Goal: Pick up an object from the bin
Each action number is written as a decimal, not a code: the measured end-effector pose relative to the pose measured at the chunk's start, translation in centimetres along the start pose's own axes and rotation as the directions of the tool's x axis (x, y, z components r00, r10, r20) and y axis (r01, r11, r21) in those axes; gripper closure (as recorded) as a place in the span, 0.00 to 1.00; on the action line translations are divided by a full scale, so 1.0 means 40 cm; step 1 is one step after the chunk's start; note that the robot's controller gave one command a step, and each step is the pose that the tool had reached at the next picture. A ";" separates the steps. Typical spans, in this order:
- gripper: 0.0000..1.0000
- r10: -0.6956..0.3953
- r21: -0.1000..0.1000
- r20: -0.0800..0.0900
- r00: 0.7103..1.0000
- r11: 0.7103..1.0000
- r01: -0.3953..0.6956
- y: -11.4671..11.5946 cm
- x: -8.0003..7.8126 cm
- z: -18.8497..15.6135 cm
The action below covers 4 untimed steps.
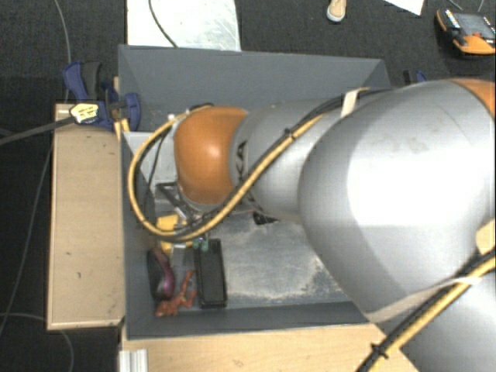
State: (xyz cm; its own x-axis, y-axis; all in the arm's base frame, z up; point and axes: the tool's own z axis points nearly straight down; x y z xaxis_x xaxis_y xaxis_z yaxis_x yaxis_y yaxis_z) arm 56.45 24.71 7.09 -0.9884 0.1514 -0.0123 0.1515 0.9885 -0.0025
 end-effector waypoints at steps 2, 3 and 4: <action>1.00 -0.374 -0.010 -0.008 0.927 0.927 0.374 0.008 -0.027 -0.014; 1.00 -0.372 -0.010 -0.007 0.928 0.928 0.372 0.008 -0.029 -0.018; 1.00 -0.370 -0.011 -0.006 0.929 0.929 0.370 0.008 -0.029 -0.062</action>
Offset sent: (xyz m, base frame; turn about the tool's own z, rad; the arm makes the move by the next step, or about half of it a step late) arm 0.0000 0.0000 0.0000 0.0000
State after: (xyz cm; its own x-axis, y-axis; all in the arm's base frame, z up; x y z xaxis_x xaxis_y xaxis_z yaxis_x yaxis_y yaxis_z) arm 57.59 24.85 9.58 -0.9743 -0.2252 -0.0045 -0.2252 0.9743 0.0041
